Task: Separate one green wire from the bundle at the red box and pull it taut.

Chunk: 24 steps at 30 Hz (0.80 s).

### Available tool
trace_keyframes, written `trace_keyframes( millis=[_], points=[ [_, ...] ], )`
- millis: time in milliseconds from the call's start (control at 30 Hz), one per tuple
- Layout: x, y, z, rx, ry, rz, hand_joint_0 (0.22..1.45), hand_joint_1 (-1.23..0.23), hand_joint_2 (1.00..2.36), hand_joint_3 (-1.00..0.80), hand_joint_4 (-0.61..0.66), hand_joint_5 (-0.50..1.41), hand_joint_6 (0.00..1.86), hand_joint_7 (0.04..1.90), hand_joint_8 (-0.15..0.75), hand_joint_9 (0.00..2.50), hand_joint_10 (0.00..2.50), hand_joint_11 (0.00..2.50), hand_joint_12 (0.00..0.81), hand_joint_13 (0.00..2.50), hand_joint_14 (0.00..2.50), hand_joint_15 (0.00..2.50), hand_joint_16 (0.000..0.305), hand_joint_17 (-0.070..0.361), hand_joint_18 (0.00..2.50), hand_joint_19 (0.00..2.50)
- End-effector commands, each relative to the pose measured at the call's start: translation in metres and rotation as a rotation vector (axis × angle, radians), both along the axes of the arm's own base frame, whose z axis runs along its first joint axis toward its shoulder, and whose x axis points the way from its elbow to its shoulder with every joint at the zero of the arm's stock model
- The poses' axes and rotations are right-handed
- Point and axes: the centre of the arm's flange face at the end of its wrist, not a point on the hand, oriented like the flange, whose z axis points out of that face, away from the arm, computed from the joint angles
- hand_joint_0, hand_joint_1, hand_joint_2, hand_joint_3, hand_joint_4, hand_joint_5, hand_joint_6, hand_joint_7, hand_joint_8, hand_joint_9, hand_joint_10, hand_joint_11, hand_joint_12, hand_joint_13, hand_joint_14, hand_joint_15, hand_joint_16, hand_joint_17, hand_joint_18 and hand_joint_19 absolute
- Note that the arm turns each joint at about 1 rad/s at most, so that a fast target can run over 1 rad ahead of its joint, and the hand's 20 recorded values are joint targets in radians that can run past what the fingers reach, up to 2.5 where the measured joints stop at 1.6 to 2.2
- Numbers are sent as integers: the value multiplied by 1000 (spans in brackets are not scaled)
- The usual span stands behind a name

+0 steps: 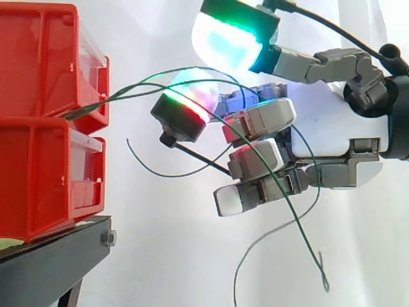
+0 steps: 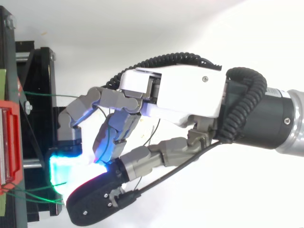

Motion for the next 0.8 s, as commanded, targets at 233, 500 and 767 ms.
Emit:
trace_keyframes(
  millis=[233, 500, 767],
  points=[
    [0, 1, -1, 0, -1, 1, 613, -666, 1026, -172, 68, -202, 935, 951, 260, 1254, 73, 1698, 369, 1177, 27, 986, 53, 120, 819, 552],
    [-3, 0, -13, -19, 3, 1, 610, -687, 1028, -79, 12, -180, 934, 1018, 262, 1276, 8, 1749, 366, 1165, 27, 993, 53, 119, 818, 554],
    [1, 5, -20, -47, -101, -2, 599, -668, 1018, -301, 107, -174, 906, 1022, 267, 1277, 4, 1667, 371, 1160, 28, 971, 53, 119, 813, 555]
  ],
)
